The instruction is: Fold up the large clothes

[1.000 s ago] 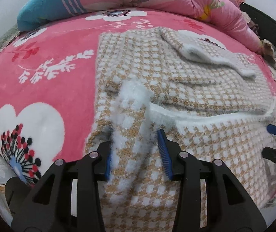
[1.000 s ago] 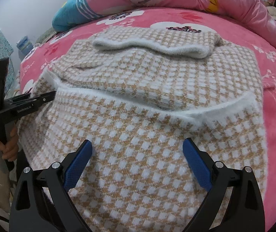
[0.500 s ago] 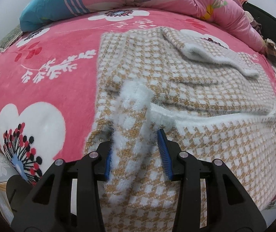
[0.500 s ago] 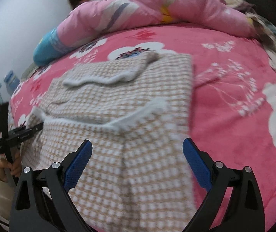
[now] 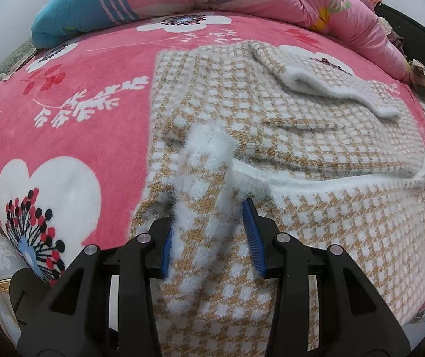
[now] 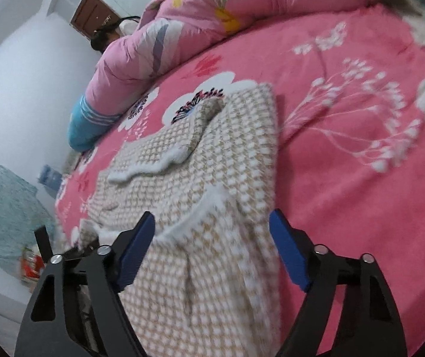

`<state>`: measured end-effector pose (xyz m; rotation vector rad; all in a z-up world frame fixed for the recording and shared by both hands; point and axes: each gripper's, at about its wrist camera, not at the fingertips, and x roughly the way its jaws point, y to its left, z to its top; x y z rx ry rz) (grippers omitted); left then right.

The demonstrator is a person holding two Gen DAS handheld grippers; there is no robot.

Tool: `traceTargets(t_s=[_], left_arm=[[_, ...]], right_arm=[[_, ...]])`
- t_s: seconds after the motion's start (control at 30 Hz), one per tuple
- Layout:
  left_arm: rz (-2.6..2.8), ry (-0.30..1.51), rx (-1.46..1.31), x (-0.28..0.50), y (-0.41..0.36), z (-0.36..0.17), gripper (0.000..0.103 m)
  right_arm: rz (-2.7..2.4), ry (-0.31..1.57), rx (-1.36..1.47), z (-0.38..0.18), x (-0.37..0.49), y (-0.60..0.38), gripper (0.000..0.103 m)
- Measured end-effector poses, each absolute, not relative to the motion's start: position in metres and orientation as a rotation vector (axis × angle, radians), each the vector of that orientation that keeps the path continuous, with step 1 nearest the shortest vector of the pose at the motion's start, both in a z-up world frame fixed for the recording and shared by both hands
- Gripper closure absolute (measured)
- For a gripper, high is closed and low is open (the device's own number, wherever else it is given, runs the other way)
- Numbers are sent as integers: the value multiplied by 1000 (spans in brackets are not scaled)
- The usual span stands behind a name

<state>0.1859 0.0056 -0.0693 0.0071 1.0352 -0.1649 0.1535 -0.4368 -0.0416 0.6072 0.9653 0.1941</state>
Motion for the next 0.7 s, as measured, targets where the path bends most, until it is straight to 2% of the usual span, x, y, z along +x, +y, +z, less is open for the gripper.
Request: traceTargets(t_s=[0.07,0.2,0.3,0.47,0.7], left_arm=[[-165,1036,7,186,6,-69,63],[-166,1037,7,186,5,-70,63],[-165,1037,6,186,5,-70,63],[-164,1039,5,186,6,-71,63],[-153,1045,14,186,4,-71,63]], right_arm=[[205,991,633,-53,165,-437,35],[232,1061,687,-71,169,-439,37],[281,1073,714,-70,155,-440,38],[340,1101,661,-61,135,-430,49],[312,1129,542,-66,159,-414,49]])
